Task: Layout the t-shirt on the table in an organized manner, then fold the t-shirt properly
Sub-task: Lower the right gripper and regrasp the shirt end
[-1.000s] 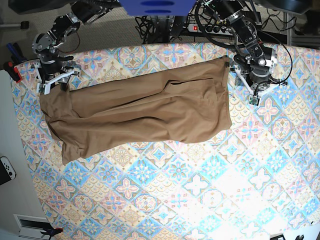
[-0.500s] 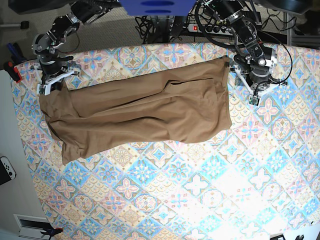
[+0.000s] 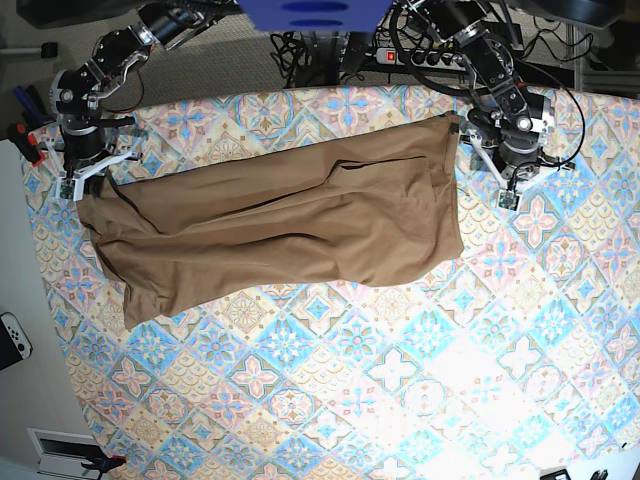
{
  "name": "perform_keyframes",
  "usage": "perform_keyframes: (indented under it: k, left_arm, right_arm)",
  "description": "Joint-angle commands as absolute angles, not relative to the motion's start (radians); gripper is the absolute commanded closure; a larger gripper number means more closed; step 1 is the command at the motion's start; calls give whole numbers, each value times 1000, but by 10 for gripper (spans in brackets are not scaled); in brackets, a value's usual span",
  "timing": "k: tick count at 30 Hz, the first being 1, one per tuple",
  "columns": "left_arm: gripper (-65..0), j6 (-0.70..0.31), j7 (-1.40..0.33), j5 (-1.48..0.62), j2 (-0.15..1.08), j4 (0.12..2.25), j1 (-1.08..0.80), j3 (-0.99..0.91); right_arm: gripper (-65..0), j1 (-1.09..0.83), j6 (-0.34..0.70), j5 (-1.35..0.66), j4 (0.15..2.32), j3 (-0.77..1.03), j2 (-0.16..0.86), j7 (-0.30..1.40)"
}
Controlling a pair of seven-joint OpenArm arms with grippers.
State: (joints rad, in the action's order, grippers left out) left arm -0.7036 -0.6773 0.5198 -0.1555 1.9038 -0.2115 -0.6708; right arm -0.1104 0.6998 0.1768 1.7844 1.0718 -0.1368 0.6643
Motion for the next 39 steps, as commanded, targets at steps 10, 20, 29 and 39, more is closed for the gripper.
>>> perform_keyframes:
  k: [10,20,29,39]
  left_arm:
    - [0,-698,-667,516,-157,1925,-232,-673]
    - [0,-698,-671,516,-157,1925,-232,-674]
    - [0,-698,-667,516,-157,1925,-232,-694]
    - [0,-698,-667,516,-157,1925,-232,-694]
  right_arm:
    - [0,68,698,223,1745,1033,-125,639]
    - [0,136,698,275,1586,1013,-104,628]
    - [0,137,698,271,1438,1047,-47,621]
    - [-62,199,698,277,1435,1066,-22,542]
